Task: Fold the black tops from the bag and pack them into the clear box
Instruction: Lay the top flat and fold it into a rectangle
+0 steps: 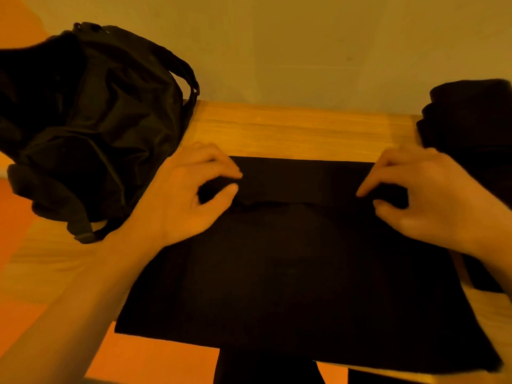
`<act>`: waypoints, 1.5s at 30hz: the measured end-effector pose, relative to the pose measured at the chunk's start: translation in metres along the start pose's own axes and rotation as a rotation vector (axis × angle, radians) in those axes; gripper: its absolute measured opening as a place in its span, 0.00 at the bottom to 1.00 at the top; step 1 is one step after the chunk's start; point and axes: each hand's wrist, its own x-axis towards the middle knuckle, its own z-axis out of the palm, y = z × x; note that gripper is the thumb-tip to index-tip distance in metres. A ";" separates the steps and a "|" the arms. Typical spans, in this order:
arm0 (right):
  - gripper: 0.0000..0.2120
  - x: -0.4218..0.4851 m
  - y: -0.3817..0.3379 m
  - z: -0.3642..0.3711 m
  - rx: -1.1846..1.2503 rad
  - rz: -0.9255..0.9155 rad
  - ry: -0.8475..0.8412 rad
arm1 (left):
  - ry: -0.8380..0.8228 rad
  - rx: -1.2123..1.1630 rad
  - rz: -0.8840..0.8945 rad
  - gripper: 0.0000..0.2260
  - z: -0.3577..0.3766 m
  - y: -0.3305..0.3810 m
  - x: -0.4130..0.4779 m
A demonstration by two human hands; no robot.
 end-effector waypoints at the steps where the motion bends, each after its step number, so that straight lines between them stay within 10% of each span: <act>1: 0.12 0.007 -0.009 0.003 0.036 0.037 0.080 | 0.017 -0.014 -0.087 0.18 0.004 0.011 0.009; 7: 0.34 0.053 -0.036 0.072 -0.211 0.282 -0.027 | -0.486 0.419 -0.360 0.35 0.066 0.016 0.034; 45: 0.28 0.064 -0.064 0.096 -0.153 0.141 0.121 | -0.222 0.423 -0.301 0.31 0.083 0.030 0.010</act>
